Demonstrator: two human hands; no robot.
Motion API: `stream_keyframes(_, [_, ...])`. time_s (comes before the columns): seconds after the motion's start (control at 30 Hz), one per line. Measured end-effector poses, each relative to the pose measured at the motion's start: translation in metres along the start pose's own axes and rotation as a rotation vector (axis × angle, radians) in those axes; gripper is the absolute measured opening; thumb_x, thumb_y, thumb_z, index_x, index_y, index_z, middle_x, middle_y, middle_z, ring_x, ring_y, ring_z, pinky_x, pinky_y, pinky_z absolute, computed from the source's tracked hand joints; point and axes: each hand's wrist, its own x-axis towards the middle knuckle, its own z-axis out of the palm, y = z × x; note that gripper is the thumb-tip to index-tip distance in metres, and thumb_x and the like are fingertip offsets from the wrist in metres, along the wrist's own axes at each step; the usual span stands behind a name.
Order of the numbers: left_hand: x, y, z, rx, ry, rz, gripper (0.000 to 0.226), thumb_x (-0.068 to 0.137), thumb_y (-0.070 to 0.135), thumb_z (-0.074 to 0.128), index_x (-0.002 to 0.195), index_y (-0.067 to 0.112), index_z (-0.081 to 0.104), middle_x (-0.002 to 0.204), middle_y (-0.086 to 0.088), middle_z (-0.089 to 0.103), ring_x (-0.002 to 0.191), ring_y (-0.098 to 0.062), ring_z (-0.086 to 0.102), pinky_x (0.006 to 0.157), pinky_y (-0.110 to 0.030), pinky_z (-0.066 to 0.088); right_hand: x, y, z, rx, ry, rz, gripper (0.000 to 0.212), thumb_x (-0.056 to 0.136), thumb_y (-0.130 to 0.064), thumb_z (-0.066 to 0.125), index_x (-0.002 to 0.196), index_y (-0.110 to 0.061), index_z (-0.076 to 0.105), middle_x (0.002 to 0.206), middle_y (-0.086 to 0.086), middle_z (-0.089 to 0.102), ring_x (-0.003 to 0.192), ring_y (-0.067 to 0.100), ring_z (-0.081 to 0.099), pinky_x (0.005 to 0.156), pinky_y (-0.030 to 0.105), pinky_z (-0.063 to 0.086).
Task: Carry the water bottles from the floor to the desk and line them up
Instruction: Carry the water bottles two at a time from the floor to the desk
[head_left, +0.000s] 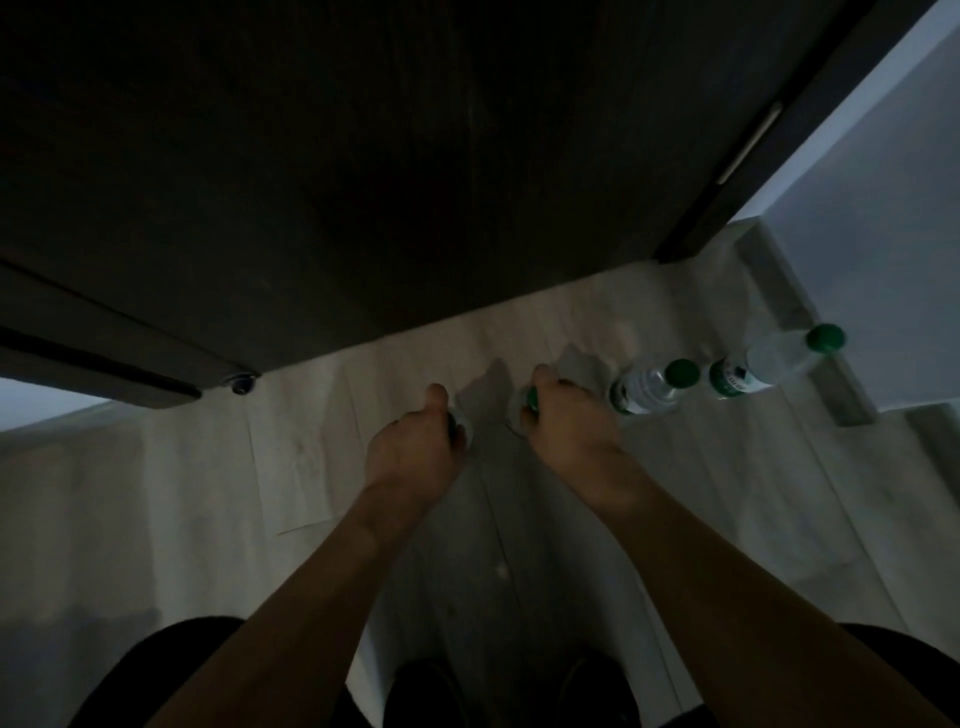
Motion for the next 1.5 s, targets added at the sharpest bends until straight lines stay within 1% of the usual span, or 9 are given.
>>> stream_keyframes(0.1, [-0.022,0.013,-0.028,-0.042,-0.002,-0.066,0.039,0.092,0.041,0.054,0.122,0.020,0.041,0.079,0.001,0.060,0.076,-0.027,0.066,0.059,-0.031,0.045,-0.030,-0.007,-0.026,0.092,-0.028,-0.006,0.039,0.090,-0.038,0.057,0.117,-0.013,0.047,0.097,0.012,0.066,0.088,0.032,0.065,0.071,0.037,0.051])
stream_keyframes(0.2, [-0.048,0.038,-0.100,-0.037,0.073,-0.067,0.031,0.087,0.045,0.057,0.098,0.024,0.037,0.063,0.009,0.045,0.065,-0.025,0.060,0.056,-0.029,0.038,-0.061,-0.029,-0.093,0.105,0.017,-0.017,0.029,0.085,-0.045,0.057,0.094,-0.020,0.044,0.079,0.003,0.062,0.072,0.027,0.063,0.061,0.035,0.049])
stream_keyframes(0.33, [-0.100,0.075,-0.223,-0.029,0.114,-0.072,0.040,0.082,0.049,0.058,0.109,0.021,0.047,0.081,-0.006,0.064,0.076,-0.031,0.063,0.062,-0.030,0.039,-0.131,-0.075,-0.212,0.078,0.042,-0.006,0.026,0.078,-0.049,0.049,0.078,-0.028,0.034,0.058,-0.007,0.043,0.054,0.014,0.044,0.047,0.026,0.028])
stream_keyframes(0.47, [-0.170,0.126,-0.357,-0.052,0.166,-0.016,0.053,0.081,0.045,0.059,0.125,0.019,0.049,0.081,-0.008,0.065,0.080,-0.034,0.065,0.060,-0.030,0.037,-0.210,-0.125,-0.338,0.068,0.092,0.019,0.027,0.075,-0.046,0.052,0.075,-0.021,0.039,0.059,-0.004,0.049,0.060,0.021,0.055,0.053,0.030,0.039])
stream_keyframes(0.63, [-0.256,0.192,-0.528,-0.087,0.257,0.014,0.031,0.077,0.048,0.060,0.089,0.027,0.040,0.059,0.011,0.042,0.056,-0.020,0.050,0.051,-0.027,0.029,-0.305,-0.179,-0.499,0.146,0.187,0.053,0.026,0.071,-0.047,0.047,0.069,-0.025,0.035,0.064,-0.003,0.053,0.062,0.020,0.055,0.058,0.031,0.045])
stream_keyframes(0.7, [-0.285,0.214,-0.582,-0.120,0.323,0.053,0.029,0.076,0.048,0.060,0.084,0.030,0.039,0.058,0.012,0.044,0.050,-0.009,0.042,0.048,-0.024,0.029,-0.339,-0.195,-0.545,0.192,0.262,0.044,0.027,0.072,-0.049,0.050,0.072,-0.024,0.040,0.066,-0.005,0.054,0.066,0.021,0.056,0.060,0.033,0.047])
stream_keyframes(0.8, [-0.316,0.240,-0.636,-0.183,0.397,0.105,0.026,0.075,0.048,0.060,0.082,0.029,0.043,0.059,0.010,0.051,0.052,-0.009,0.051,0.049,-0.027,0.042,-0.373,-0.211,-0.587,0.193,0.356,0.038,0.027,0.073,-0.050,0.058,0.078,-0.025,0.048,0.063,-0.008,0.050,0.067,0.022,0.055,0.061,0.032,0.048])
stream_keyframes(1.1, [-0.353,0.281,-0.665,-0.232,0.423,0.268,0.027,0.074,0.045,0.064,0.077,0.027,0.044,0.057,0.008,0.052,0.052,-0.010,0.052,0.047,-0.025,0.032,-0.422,-0.196,-0.632,0.242,0.502,0.095,0.023,0.074,-0.045,0.059,0.079,-0.023,0.054,0.068,-0.006,0.058,0.065,0.017,0.058,0.061,0.030,0.050])
stream_keyframes(1.5, [-0.350,0.372,-0.640,-0.157,0.196,0.642,0.032,0.068,0.049,0.064,0.074,0.026,0.043,0.062,0.009,0.054,0.057,-0.009,0.051,0.050,-0.027,0.034,-0.512,-0.141,-0.636,0.330,0.704,0.540,0.019,0.073,-0.042,0.062,0.077,-0.027,0.051,0.060,-0.010,0.054,0.055,0.010,0.053,0.049,0.022,0.041])
